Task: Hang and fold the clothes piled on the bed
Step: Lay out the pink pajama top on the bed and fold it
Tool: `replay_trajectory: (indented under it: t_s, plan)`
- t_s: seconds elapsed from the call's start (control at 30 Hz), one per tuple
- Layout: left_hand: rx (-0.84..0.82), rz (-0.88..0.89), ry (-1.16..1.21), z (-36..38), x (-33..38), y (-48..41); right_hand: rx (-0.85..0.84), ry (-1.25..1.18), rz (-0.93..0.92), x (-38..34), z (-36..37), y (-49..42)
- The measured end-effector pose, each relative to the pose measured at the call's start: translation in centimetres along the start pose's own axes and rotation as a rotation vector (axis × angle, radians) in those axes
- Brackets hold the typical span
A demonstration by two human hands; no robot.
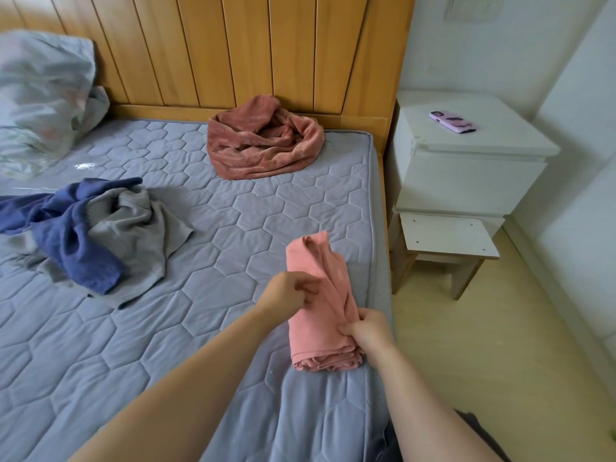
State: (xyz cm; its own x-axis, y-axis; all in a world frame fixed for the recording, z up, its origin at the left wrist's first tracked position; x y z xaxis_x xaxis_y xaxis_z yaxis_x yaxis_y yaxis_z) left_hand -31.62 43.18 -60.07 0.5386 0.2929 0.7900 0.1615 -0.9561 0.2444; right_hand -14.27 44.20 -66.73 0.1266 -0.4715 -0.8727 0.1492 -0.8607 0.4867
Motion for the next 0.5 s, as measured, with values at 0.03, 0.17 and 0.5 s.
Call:
replay_trajectory:
  t_s: [0.03,0.17,0.5]
  plan:
    - [0.063,0.074,-0.117,-0.8,0.9,-0.1,0.023,0.037,-0.03,-0.5,-0.1,0.3]
    - [0.127,0.482,-1.013,-0.7,4.6,-0.9,0.045,0.144,-0.085,-0.9,0.2,0.2]
    - [-0.198,0.756,-1.75,1.3,4.7,-4.1,-0.014,0.432,-0.307,-3.4,2.2,0.2]
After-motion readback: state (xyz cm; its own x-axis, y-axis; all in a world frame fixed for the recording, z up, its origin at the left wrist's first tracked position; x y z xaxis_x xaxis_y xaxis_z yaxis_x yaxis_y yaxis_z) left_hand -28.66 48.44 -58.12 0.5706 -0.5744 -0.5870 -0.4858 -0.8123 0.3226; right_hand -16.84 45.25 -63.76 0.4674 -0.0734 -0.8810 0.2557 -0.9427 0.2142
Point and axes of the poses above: each hand's wrist, its own y-axis away from the middle knuckle, its own z-axis out of the palm, x = y × z, the point moved 8 cm from there along -y, towards the middle knuckle, and after that the axes turned 11 degrees about -y, right-handed, at the moved point
